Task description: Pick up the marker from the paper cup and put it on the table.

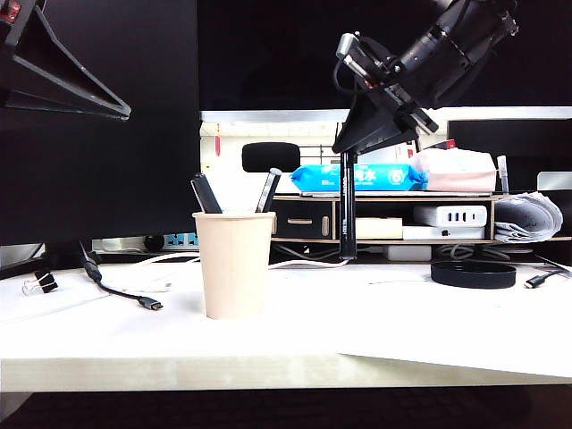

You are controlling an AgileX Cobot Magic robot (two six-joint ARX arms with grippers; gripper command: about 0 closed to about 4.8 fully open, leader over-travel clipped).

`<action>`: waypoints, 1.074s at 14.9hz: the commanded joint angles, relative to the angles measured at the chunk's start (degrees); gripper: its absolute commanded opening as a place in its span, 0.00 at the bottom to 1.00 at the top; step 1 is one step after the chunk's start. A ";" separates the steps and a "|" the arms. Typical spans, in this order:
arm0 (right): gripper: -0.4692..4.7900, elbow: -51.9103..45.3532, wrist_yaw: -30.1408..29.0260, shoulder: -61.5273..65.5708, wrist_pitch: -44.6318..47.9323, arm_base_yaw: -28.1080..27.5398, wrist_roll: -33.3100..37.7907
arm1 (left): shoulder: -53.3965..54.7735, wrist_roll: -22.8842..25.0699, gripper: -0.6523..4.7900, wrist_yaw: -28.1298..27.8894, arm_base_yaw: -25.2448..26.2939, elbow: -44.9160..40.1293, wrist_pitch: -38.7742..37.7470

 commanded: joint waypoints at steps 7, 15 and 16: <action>0.18 0.20 7.48 1.05 4.85 -1.90 -0.28 | -0.17 -0.02 0.11 0.52 0.02 0.37 -0.33; 0.18 0.20 10.12 4.52 9.81 -2.67 1.07 | -0.22 0.00 0.11 1.79 0.02 0.37 -1.03; 0.18 0.20 10.32 4.52 10.67 -2.67 1.22 | -0.22 0.00 0.11 1.79 0.02 0.37 -1.03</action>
